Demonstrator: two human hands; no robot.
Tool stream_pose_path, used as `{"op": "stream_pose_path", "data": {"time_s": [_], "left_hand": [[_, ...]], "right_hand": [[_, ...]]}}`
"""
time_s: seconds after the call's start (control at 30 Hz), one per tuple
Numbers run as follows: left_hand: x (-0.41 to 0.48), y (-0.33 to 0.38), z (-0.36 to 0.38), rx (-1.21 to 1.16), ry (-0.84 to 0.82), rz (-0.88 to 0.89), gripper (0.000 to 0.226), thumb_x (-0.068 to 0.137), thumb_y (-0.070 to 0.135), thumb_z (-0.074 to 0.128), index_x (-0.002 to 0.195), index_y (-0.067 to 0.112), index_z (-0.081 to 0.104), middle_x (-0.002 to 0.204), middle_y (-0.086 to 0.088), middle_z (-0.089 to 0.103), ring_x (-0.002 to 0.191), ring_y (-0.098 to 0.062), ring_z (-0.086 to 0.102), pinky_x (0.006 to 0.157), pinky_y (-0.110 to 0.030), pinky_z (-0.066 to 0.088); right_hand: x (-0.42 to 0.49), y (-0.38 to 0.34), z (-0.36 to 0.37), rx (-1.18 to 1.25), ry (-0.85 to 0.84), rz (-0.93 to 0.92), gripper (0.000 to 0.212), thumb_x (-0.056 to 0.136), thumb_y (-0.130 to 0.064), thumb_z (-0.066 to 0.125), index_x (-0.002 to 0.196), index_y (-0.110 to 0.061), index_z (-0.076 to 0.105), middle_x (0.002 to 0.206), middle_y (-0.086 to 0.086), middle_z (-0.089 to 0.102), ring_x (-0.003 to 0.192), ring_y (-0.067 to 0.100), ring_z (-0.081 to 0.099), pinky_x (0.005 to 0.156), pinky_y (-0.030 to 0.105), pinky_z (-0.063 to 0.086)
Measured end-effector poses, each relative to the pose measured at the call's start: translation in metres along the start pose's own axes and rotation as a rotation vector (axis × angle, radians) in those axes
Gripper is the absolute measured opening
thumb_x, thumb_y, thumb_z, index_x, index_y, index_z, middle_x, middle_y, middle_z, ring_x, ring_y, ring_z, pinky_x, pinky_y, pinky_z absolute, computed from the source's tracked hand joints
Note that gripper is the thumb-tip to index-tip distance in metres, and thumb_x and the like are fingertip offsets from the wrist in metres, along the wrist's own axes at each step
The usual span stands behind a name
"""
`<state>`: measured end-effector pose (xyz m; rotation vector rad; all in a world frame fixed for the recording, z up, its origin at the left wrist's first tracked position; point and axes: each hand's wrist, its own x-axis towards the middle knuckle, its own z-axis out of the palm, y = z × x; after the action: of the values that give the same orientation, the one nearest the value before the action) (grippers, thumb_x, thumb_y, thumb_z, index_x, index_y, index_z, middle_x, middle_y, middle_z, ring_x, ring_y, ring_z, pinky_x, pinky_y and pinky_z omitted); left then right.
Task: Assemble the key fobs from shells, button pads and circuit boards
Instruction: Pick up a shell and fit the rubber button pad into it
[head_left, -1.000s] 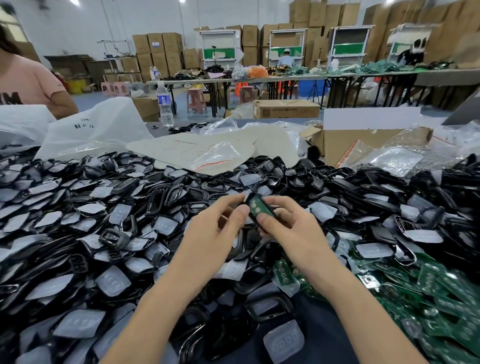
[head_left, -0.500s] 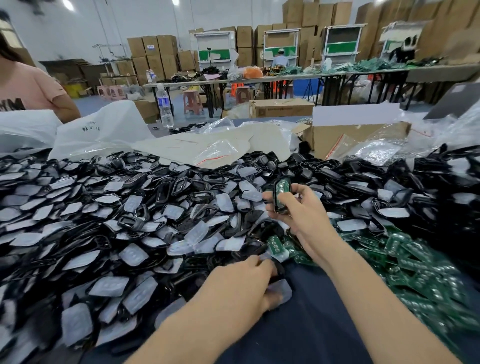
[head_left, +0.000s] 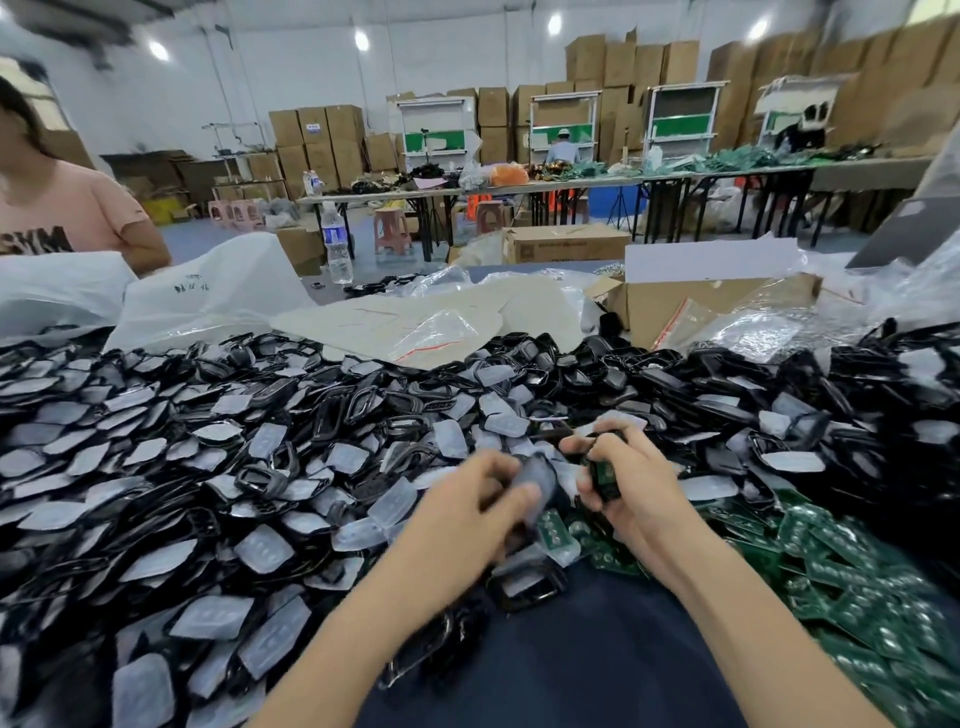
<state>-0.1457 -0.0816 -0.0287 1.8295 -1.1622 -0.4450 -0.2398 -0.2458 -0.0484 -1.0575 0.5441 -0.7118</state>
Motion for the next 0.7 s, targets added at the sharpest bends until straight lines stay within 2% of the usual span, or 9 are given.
{"op": "stream_pose_path", "data": {"time_s": [0.1,0.17,0.23,0.3,0.43,0.53,0.6,0.7], "left_hand": [[0.030,-0.005,-0.003,-0.195,0.166,0.021,0.004,0.098,0.040,0.062,0.098,0.043,0.061,0.067,0.010,0.065,0.052,-0.008,0.056,0.049,-0.022,0.043],[0.044,-0.010,0.002,-0.265,0.191,0.029,0.004,0.097,0.042,0.062,0.098,0.047,0.063,0.065,0.008,0.061,0.053,-0.011,0.054,0.049,-0.027,0.041],[0.051,-0.017,0.008,-0.268,0.202,0.052,0.005,0.097,0.043,0.063,0.101,0.044,0.064,0.062,0.008,0.056,0.052,-0.012,0.049,0.048,-0.029,0.038],[0.053,-0.024,0.012,-0.209,0.232,0.086,0.008,0.096,0.043,0.063,0.102,0.048,0.062,0.059,0.008,0.051,0.050,-0.012,0.046,0.049,-0.031,0.038],[0.053,-0.025,0.010,-0.164,0.283,0.125,0.015,0.093,0.047,0.063,0.098,0.061,0.062,0.058,0.011,0.051,0.051,-0.008,0.046,0.051,-0.023,0.040],[0.051,-0.020,0.006,-0.177,0.286,0.138,0.013,0.086,0.059,0.057,0.095,0.066,0.063,0.058,0.012,0.054,0.052,-0.007,0.047,0.050,-0.020,0.039],[0.047,-0.019,0.006,-0.205,0.264,0.141,0.018,0.088,0.061,0.051,0.100,0.066,0.064,0.056,0.010,0.051,0.051,-0.008,0.046,0.049,-0.022,0.038],[0.042,-0.020,0.009,-0.256,0.209,0.113,0.022,0.098,0.052,0.046,0.109,0.057,0.064,0.058,0.009,0.056,0.053,-0.005,0.052,0.051,-0.020,0.042]], "right_hand": [[0.006,0.002,0.010,-0.089,-0.072,-0.007,0.029,0.094,0.002,0.039,0.108,-0.014,0.058,0.063,0.003,0.068,0.037,0.013,0.040,0.036,0.021,0.029],[0.009,0.002,0.015,-0.135,-0.131,-0.029,0.029,0.101,-0.010,0.041,0.115,-0.021,0.064,0.048,0.003,0.053,0.036,0.014,0.038,0.035,0.022,0.029],[0.009,0.002,0.017,-0.171,-0.180,-0.079,0.025,0.106,-0.028,0.046,0.111,-0.034,0.069,0.046,0.001,0.048,0.037,0.015,0.038,0.036,0.022,0.030],[0.009,0.002,0.017,-0.242,-0.180,-0.137,0.017,0.103,-0.039,0.054,0.105,-0.042,0.070,0.045,0.001,0.048,0.036,0.015,0.038,0.036,0.022,0.031],[0.010,0.001,0.017,-0.305,-0.143,-0.178,0.011,0.097,-0.037,0.065,0.097,-0.047,0.070,0.043,0.006,0.046,0.035,0.015,0.039,0.035,0.020,0.033],[0.007,-0.002,0.017,-0.321,-0.164,-0.168,0.013,0.095,-0.039,0.067,0.097,-0.052,0.068,0.047,0.006,0.050,0.038,0.014,0.045,0.036,0.022,0.036],[0.007,-0.002,0.016,-0.328,-0.147,-0.178,0.011,0.095,-0.038,0.067,0.099,-0.047,0.068,0.048,0.006,0.052,0.039,0.015,0.046,0.037,0.023,0.038],[0.007,-0.001,0.014,-0.321,-0.092,-0.172,0.011,0.096,-0.033,0.066,0.107,-0.035,0.065,0.046,0.008,0.054,0.036,0.016,0.044,0.037,0.023,0.038]]}}
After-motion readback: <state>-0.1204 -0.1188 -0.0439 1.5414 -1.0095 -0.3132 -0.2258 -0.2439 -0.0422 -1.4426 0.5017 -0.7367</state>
